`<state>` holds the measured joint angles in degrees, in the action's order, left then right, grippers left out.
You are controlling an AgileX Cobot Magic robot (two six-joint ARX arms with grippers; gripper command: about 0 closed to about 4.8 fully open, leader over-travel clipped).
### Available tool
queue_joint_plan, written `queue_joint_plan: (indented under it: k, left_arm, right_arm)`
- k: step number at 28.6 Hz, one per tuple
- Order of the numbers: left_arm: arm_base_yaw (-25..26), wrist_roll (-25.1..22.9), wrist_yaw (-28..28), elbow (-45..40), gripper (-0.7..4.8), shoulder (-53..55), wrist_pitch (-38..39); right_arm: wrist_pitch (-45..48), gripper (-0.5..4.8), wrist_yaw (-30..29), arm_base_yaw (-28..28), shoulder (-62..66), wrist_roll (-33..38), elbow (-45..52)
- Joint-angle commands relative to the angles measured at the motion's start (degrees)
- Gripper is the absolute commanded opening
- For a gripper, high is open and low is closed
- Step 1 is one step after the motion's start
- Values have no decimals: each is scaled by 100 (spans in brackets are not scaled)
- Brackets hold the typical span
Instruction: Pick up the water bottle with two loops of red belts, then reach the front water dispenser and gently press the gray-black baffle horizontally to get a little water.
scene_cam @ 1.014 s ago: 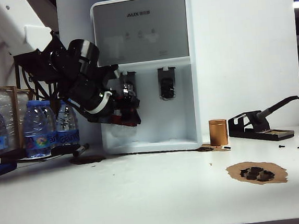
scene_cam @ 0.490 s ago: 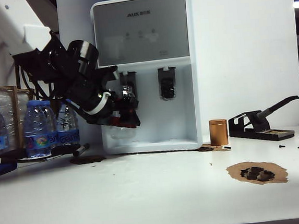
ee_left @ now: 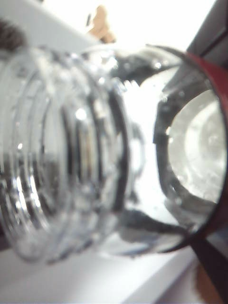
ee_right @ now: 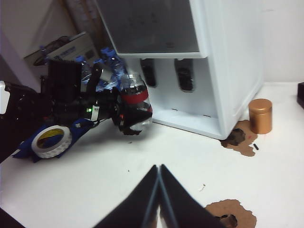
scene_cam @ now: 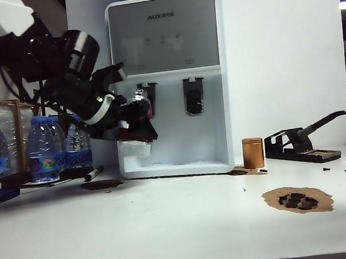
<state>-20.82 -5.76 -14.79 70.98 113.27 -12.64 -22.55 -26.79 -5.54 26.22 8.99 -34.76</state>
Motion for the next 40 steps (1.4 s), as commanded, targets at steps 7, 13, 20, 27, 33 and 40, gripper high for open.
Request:
queue_joint_plan:
  k: [7,13,20,27,33,40]
  left_arm:
    - [-199,0,-1241,-1613,-5,-1191,-1241]
    - [-776,7,-1499,-3049,-5,-1552,-3025]
    - [-1484,24,-1191,-3847,-5,-1467,-4221]
    - [-1910,24,-715,-3849,-5,-964,-4505]
    - [-1904,11,-553,-3849,-5,-466,-4828]
    - [-1891,-345,-323,-3856,-5,-120,-4782]
  right_arm:
    - [264,-3,-22,-9,4,-142,72]
    - [1025,-3,-240,-11,4,485,994]
    - [1486,-3,-348,-24,0,575,1482]
    - [2006,-3,-586,-31,-9,376,2107]
    - [2232,-3,-621,-31,-192,352,2468]
    - [1967,-3,-623,-31,-1611,326,2826]
